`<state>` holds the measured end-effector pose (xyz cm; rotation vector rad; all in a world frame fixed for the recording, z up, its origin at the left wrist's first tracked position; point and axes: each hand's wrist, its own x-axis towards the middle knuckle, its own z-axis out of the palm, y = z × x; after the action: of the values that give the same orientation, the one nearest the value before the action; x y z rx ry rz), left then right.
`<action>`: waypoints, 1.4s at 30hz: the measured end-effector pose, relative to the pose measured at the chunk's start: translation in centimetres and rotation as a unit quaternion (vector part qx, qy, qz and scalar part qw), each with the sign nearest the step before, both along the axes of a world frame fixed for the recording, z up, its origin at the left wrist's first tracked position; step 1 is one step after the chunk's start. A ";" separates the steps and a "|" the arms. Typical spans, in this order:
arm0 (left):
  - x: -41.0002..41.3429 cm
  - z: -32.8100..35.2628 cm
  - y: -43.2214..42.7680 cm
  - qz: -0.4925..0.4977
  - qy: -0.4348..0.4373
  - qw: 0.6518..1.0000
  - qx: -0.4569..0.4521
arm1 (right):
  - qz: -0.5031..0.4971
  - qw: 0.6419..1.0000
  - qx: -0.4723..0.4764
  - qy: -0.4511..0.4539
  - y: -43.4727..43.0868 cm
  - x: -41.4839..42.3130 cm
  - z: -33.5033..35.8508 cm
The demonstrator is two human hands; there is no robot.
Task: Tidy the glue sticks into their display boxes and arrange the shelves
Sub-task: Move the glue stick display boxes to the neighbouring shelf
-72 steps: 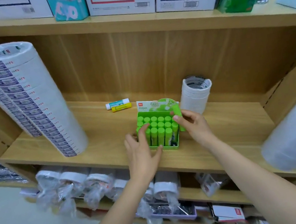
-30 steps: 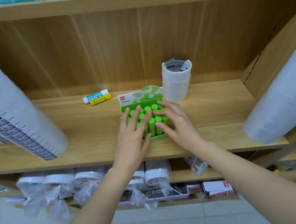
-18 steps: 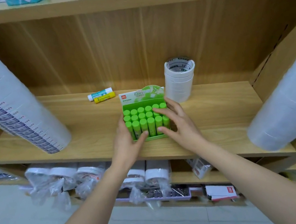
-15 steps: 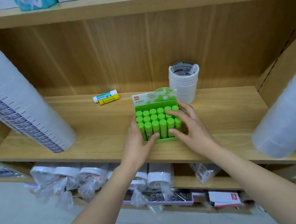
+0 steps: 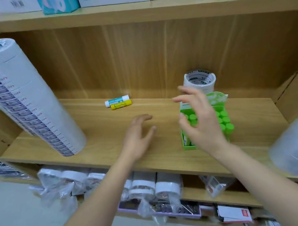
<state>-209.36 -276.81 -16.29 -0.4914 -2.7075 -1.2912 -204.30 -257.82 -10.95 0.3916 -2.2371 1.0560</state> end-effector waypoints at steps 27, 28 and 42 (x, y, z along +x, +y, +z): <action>-12.3 -4.2 -7.5 0.005 0.035 0.991 -0.129 | -0.116 0.947 0.085 -0.286 -8.7 -12.3 -9.9; -12.0 -3.9 -7.5 -0.001 0.026 0.992 -0.127 | -0.117 0.951 0.059 -0.278 -8.8 -12.4 -9.9; -10.5 -2.6 -8.2 -0.025 -0.078 0.993 -0.091 | -0.046 0.979 0.081 -0.182 -8.3 -10.0 -10.1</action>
<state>-219.89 -285.06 -18.88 -0.4971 -2.9782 -1.1443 -214.29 -266.13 -21.03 0.1674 -2.6483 0.9609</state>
